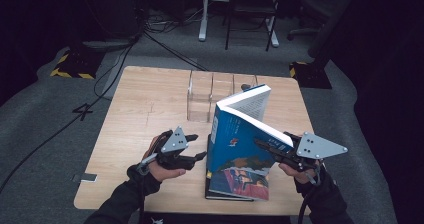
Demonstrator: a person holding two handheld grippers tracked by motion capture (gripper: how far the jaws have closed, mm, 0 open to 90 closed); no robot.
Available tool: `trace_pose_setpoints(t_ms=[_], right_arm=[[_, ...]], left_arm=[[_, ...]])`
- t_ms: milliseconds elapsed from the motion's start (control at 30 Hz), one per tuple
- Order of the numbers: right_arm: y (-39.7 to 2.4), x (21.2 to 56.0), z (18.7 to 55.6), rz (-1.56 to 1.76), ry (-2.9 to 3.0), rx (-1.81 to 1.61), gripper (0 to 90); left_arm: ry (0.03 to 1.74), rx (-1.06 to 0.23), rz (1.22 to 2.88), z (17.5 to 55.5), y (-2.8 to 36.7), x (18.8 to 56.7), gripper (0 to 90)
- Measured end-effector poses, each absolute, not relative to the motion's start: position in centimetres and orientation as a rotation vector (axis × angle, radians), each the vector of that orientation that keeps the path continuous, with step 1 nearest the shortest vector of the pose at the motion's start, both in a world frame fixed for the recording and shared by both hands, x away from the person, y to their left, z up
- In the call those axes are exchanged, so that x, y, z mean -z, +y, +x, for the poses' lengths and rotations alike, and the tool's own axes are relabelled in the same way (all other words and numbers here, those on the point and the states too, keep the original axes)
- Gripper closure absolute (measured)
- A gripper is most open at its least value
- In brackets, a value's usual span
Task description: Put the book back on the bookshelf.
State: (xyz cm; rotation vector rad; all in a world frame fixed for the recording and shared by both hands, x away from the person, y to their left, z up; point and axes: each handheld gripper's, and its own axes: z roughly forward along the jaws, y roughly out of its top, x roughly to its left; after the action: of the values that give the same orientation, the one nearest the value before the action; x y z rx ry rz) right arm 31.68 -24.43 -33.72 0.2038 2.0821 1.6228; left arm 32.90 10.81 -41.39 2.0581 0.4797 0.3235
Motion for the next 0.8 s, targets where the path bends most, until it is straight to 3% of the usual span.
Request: trace_pose_setpoints(t_ms=[167,300,533,800], right_arm=[[-24.4,33.8,31.3,0.198,2.084,-1.624,75.9],[-24.6,33.9,31.0,0.201,2.087,-1.633,75.8],[-25.1,34.4,30.4,0.213,2.101,-1.631,75.1],[-26.1,35.0,29.8,0.237,2.106,-1.618,73.6]], left_arm=[[0.452,-0.276,2.110,32.1,9.2,42.9,26.6],[0.453,-0.238,2.067,31.9,8.4,43.5,26.1],[0.441,-0.224,2.021,32.1,7.2,44.0,29.0],[0.398,-0.251,1.928,32.6,5.5,42.3,40.4]])
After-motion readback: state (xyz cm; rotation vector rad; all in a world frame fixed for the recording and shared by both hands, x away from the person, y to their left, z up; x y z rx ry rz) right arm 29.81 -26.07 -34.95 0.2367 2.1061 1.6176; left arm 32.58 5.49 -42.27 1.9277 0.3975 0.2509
